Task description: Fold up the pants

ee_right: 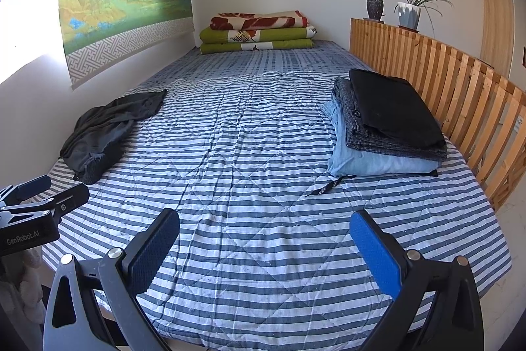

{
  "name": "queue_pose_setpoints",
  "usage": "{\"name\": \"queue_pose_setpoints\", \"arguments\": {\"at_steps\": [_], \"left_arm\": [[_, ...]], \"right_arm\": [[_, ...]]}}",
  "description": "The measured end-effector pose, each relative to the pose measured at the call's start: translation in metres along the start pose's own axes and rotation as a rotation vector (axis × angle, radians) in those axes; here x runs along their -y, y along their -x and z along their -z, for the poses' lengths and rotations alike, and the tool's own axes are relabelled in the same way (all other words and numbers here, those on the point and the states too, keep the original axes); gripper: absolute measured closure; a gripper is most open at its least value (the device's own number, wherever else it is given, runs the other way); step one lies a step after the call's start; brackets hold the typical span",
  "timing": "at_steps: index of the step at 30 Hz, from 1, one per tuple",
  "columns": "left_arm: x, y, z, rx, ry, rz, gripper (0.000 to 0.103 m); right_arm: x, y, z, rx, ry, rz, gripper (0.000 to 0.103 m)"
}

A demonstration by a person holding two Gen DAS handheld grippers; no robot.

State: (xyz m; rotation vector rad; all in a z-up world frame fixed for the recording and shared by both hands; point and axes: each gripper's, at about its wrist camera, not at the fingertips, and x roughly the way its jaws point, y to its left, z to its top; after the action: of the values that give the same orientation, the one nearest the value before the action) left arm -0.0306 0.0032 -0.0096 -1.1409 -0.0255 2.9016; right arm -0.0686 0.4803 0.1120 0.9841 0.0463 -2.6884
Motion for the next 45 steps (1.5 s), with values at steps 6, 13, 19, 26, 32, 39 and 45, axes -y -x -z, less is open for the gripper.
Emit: {"name": "queue_pose_setpoints", "arguments": {"at_steps": [6,13,19,26,32,39,45], "left_arm": [[0.0,0.001,0.0,0.004,0.0,0.002,0.0],[0.0,0.001,-0.002,0.005,-0.007,0.013,0.0],[-0.001,-0.002,-0.002,0.003,-0.009,0.013,0.0],[-0.005,-0.008,-0.005,0.003,-0.01,0.018,0.0],[-0.014,-0.015,-0.009,0.004,-0.011,0.027,0.0],[-0.03,-0.028,-0.013,0.001,0.001,0.016,0.0],[-0.046,-0.044,-0.017,-0.007,0.014,0.003,0.0]], "right_arm": [[-0.003,-0.001,0.0,-0.004,0.003,0.002,0.001],[-0.004,0.001,0.0,-0.003,0.01,0.007,0.001],[-0.005,0.0,-0.001,-0.007,0.011,0.005,0.001],[-0.008,-0.006,-0.001,-0.018,0.014,0.001,0.001],[-0.015,-0.013,-0.004,-0.026,0.019,-0.01,0.001],[-0.027,-0.027,-0.009,-0.039,0.031,-0.029,0.001],[-0.044,-0.042,-0.016,-0.051,0.045,-0.056,0.001]]}}
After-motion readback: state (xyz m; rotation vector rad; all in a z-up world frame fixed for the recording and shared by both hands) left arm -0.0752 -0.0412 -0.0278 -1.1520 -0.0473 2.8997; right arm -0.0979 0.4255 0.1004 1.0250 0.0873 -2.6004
